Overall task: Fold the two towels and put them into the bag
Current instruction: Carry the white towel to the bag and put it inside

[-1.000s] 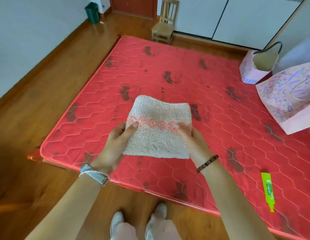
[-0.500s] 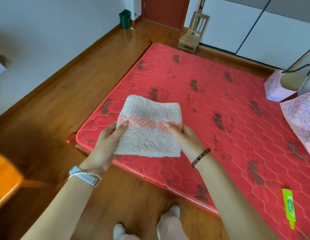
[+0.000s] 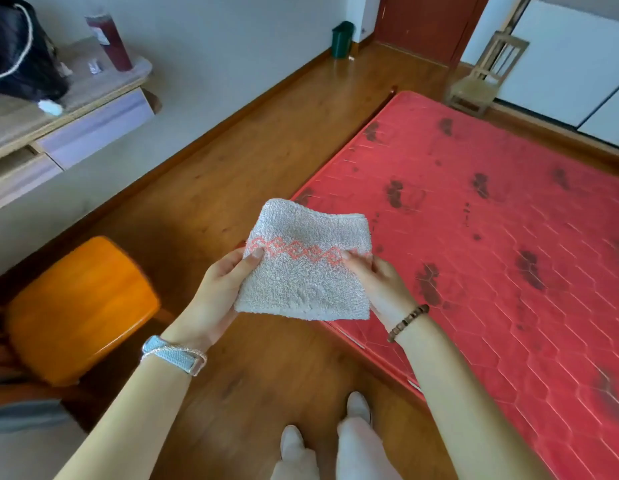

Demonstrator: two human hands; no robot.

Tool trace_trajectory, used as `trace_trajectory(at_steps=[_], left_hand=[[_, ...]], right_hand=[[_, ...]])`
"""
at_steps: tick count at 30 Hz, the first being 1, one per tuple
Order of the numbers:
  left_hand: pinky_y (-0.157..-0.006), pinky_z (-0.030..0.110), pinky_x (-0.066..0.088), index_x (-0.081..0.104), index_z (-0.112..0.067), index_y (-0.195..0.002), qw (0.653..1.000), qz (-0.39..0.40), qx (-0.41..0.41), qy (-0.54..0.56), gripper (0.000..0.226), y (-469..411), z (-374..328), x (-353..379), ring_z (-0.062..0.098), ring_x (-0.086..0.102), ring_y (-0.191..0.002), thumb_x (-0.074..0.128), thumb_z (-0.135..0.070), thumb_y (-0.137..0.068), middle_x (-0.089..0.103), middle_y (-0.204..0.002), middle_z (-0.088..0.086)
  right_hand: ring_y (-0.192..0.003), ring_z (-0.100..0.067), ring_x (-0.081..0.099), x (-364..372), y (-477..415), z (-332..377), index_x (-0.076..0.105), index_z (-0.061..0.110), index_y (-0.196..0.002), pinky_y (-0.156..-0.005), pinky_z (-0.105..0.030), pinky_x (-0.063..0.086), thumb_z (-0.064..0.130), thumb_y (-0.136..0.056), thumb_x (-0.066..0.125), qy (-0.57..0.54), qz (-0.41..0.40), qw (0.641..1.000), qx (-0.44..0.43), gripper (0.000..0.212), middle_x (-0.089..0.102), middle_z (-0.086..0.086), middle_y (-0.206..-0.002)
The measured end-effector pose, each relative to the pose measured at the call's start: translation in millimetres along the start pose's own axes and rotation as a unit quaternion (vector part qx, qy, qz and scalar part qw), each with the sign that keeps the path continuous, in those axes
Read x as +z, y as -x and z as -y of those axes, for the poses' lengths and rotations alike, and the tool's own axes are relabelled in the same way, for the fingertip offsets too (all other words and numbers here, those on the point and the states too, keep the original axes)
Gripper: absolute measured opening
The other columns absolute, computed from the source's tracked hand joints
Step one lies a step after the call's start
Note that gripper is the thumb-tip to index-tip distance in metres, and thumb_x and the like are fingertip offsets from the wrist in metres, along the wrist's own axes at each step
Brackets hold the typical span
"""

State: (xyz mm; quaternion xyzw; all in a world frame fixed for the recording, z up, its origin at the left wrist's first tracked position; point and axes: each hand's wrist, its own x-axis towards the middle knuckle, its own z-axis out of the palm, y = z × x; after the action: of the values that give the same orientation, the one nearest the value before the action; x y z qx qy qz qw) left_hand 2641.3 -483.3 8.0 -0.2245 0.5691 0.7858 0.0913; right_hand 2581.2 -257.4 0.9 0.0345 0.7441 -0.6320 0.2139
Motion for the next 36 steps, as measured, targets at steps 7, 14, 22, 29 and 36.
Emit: trace_trajectory(at_steps=[7,14,22,29,36], left_hand=[[-0.097,0.043,0.055,0.059,-0.01,-0.129,0.999,-0.039,0.02,0.015,0.039,-8.7,-20.8,-56.9,0.025,0.069,-0.113,0.056,-0.031,-0.097,0.071,-0.124,0.007],[-0.087,0.037,0.06,0.059,-0.012,-0.127,0.995,-0.078,0.026,0.06,0.031,-43.9,-53.8,-88.3,0.023,0.071,-0.108,0.055,-0.025,-0.099,0.073,-0.119,0.006],[-0.09,0.038,0.059,0.058,-0.012,-0.129,0.988,-0.117,0.043,0.09,0.033,-99.8,-92.0,-112.6,0.025,0.069,-0.112,0.055,-0.024,-0.098,0.071,-0.122,0.006],[-0.087,0.037,0.06,0.058,-0.013,-0.129,0.983,-0.137,0.04,0.118,0.034,-129.3,-106.1,-134.1,0.024,0.069,-0.112,0.055,-0.025,-0.098,0.071,-0.124,0.005],[-0.091,0.04,0.058,0.055,-0.011,-0.134,0.98,-0.152,0.042,0.121,0.041,-159.4,-124.3,-174.7,0.026,0.066,-0.116,0.056,-0.028,-0.097,0.066,-0.13,0.008]], right_hand=[[-0.101,-0.029,0.065,61.9,-43.3,20.3,0.069,0.017,-0.093,-0.096,-0.047,0.048,0.051,-0.079,0.069,0.006,0.03,0.999,0.03,0.037,0.071,-0.007,-0.098],[-0.11,-0.016,0.062,100.5,-108.4,48.0,0.069,0.027,-0.095,-0.106,-0.048,0.042,0.045,-0.081,0.071,-0.024,0.081,0.996,0.036,0.023,0.071,0.005,-0.106],[-0.115,-0.016,0.062,131.3,-190.4,84.5,0.071,0.031,-0.096,-0.107,-0.048,0.042,0.063,-0.055,0.076,-0.053,0.142,0.988,0.042,0.052,0.071,0.007,-0.113],[-0.122,-0.016,0.056,155.0,-238.0,105.7,0.069,0.031,-0.106,-0.11,-0.05,0.038,0.06,-0.062,0.078,-0.074,0.197,0.976,0.06,0.054,0.066,0.007,-0.123],[-0.116,-0.021,0.06,193.9,-280.3,119.2,0.067,0.023,-0.103,-0.105,-0.048,0.045,0.031,-0.086,0.071,-0.115,0.221,0.964,0.089,0.019,0.068,-0.001,-0.117]])
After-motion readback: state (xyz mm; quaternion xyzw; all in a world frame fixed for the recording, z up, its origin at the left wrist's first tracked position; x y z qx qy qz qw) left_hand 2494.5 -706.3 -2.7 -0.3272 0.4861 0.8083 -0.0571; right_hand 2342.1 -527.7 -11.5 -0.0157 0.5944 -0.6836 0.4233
